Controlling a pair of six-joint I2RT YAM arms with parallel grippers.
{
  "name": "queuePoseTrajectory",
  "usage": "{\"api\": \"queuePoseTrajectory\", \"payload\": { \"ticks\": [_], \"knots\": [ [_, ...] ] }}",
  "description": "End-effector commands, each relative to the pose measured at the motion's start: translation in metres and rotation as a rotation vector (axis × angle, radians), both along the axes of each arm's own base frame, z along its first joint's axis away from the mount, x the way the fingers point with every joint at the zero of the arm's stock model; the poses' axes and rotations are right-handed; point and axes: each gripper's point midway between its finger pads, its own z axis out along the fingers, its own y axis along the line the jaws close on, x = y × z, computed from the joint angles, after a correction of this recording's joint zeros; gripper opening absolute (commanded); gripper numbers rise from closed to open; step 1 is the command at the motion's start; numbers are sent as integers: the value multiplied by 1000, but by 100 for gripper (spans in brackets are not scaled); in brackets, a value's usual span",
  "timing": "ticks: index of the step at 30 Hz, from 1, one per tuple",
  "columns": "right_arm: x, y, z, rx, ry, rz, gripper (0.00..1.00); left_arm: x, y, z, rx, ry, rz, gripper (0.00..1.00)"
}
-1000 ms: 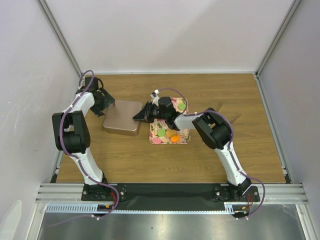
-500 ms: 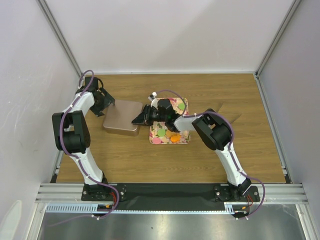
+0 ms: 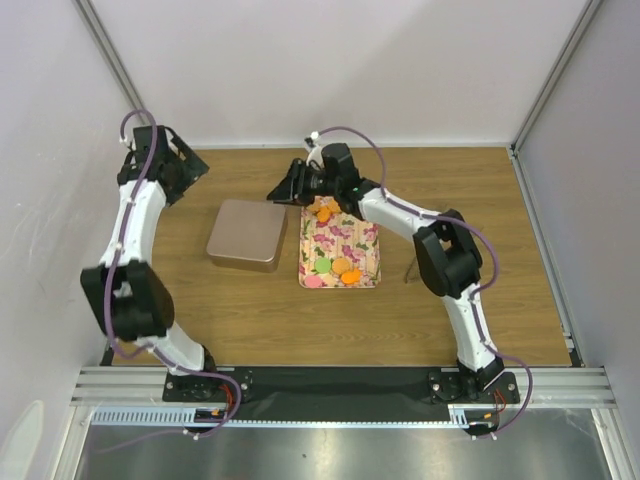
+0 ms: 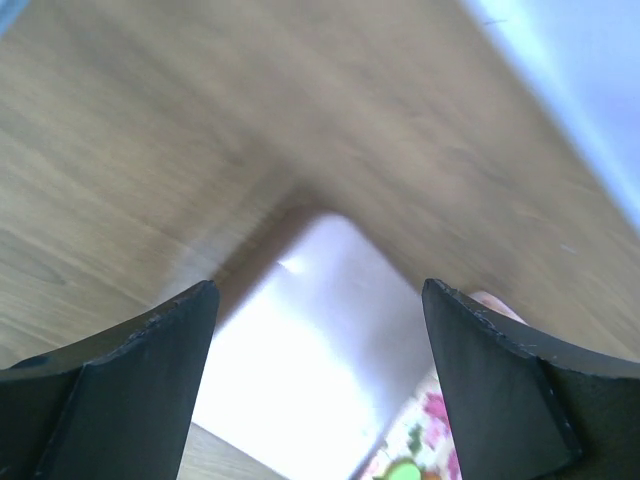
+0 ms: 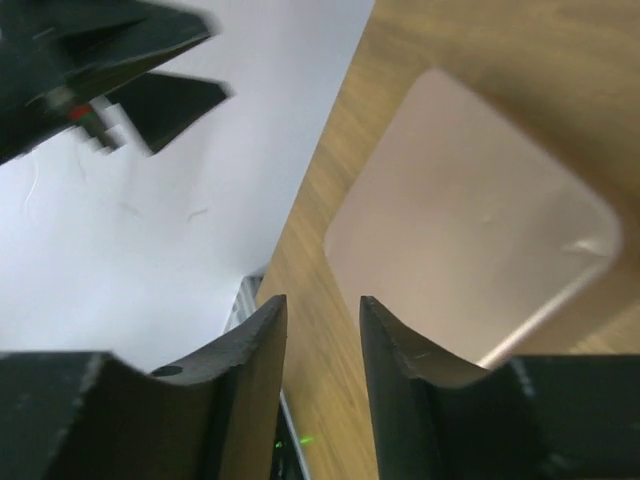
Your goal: Pack the cookies
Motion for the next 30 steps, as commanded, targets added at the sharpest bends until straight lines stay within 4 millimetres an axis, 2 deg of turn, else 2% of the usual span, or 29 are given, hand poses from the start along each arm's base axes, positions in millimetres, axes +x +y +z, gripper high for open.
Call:
{"api": "queuePoseTrajectory", "payload": {
  "ticks": [1, 2, 3, 4, 5, 6, 7, 8, 9, 10, 11, 12, 13, 14, 15, 16, 17, 18, 19, 20, 21, 23, 24, 26, 30],
  "knots": [
    [8, -32, 73, -34, -177, -95, 43, -20, -32, 81, 71, -192, -124, 90],
    [7, -41, 78, -57, -186, -115, 45, -27, -38, 87, 71, -214, -147, 89],
    [5, -55, 100, -66, -224, -165, 47, -33, -47, 95, 68, -246, -173, 90],
    [2, -65, 111, -77, -253, -186, 49, -42, -57, 90, 74, -246, -211, 90],
    [-3, -76, 99, -135, -256, -199, 50, -57, -72, 111, 60, -306, -270, 90],
    [-1, -89, 103, -167, -281, -253, 56, -65, -78, 116, 64, -327, -298, 90],
    [-11, -107, 131, -159, -332, -292, 59, -75, -93, 112, 82, -336, -370, 91],
    [-17, -119, 133, -189, -355, -313, 62, -86, -103, 119, 84, -362, -421, 91],
    [-20, -136, 118, -241, -346, -363, 70, -103, -115, 124, 103, -392, -479, 91],
    [-32, -155, 143, -223, -388, -413, 75, -114, -122, 128, 109, -410, -509, 91],
    [-39, -168, 147, -241, -404, -441, 82, -124, -129, 129, 117, -426, -538, 91],
    [-42, -185, 130, -296, -391, -493, 85, -141, -131, 141, 136, -475, -554, 91],
    [-47, -197, 130, -318, -400, -524, 89, -152, -139, 130, 146, -467, -590, 91],
    [-63, -216, 144, -321, -421, -561, 95, -159, -139, 128, 161, -478, -591, 91],
    [-64, -237, 129, -385, -404, -639, 98, -174, -140, 138, 168, -535, -604, 92],
    [-72, -248, 126, -404, -401, -661, 100, -179, -139, 123, 173, -512, -613, 91],
    [-86, -264, 136, -398, -415, -695, 100, -186, -139, 122, 176, -525, -614, 92],
    [-90, -278, 134, -419, -418, -740, 100, -192, -139, 119, 177, -530, -623, 92],
    [-96, -288, 119, -449, -393, -765, 100, -200, -140, 112, 181, -542, -639, 91],
    [-103, -299, 114, -468, -380, -788, 100, -204, -140, 109, 184, -544, -644, 92],
    [-113, -312, 122, -450, -395, -831, 100, -207, -139, 106, 191, -544, -646, 91],
    [-123, -324, 107, -472, -368, -857, 100, -215, -140, 102, 196, -560, -658, 92],
    [-130, -330, 111, -450, -377, -871, 100, -217, -142, 100, 193, -561, -668, 92],
    [-135, -334, 100, -461, -364, -873, 100, -220, -146, 97, 188, -568, -689, 92],
    [-136, -336, 90, -484, -338, -877, 100, -224, -149, 91, 183, -558, -707, 91]
  ]
}}
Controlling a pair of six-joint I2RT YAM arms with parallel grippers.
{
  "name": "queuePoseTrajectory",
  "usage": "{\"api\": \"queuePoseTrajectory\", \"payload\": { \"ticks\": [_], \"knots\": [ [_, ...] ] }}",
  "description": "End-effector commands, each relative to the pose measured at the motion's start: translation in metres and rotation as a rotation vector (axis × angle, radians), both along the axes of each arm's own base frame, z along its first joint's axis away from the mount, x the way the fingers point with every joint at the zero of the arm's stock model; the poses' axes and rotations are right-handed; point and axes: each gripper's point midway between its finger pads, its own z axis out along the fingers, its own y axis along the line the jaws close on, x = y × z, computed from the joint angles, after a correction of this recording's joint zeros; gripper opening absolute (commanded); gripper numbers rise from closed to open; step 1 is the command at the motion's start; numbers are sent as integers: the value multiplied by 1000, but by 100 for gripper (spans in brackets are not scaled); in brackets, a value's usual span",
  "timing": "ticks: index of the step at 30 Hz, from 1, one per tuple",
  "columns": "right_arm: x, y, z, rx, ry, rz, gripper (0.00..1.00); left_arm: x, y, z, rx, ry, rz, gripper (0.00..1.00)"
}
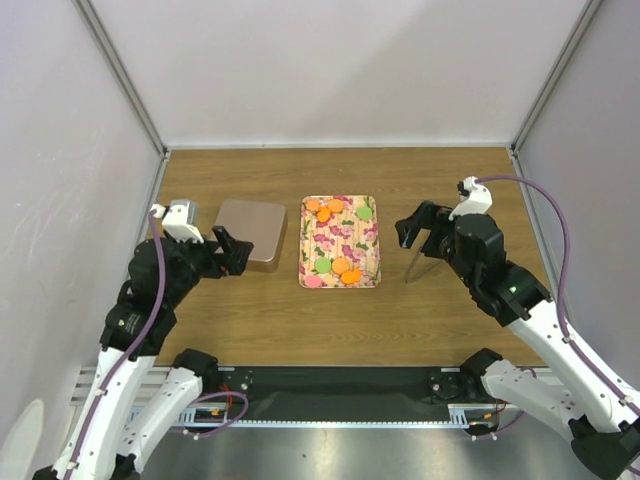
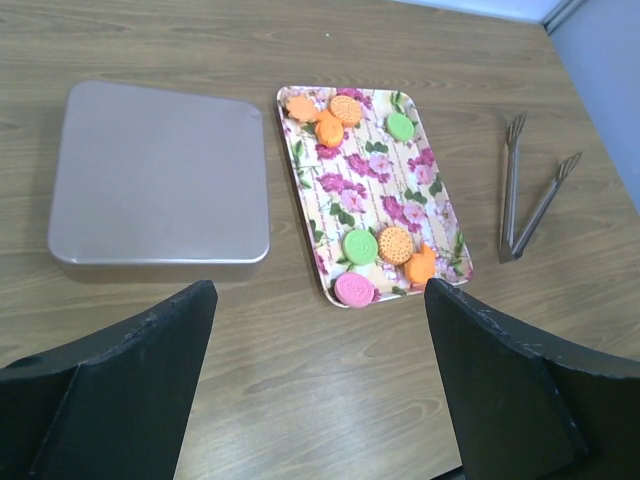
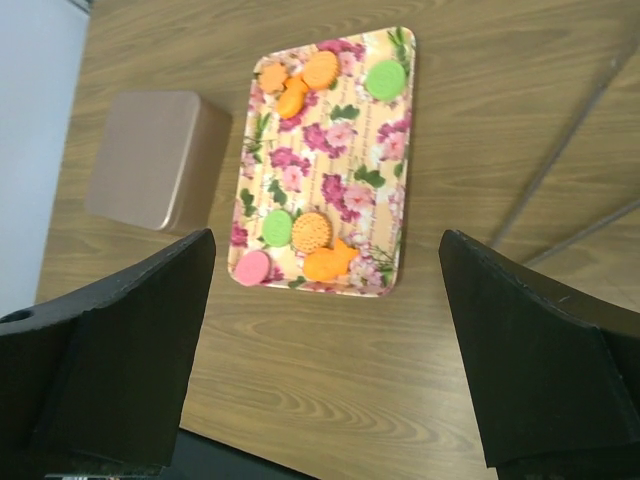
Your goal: Pack the cookies
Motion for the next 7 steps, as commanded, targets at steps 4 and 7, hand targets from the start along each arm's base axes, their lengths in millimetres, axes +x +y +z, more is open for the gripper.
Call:
{"api": "queuePoseTrajectory", "payload": {
  "ticks": [4, 7],
  "knots": [
    [5, -8, -8, -17, 14, -54, 100, -5, 0, 5, 15, -54, -17, 92],
    [9, -7, 2, -9, -18, -57, 100, -8, 1, 3, 16, -54, -16, 91]
  ]
}}
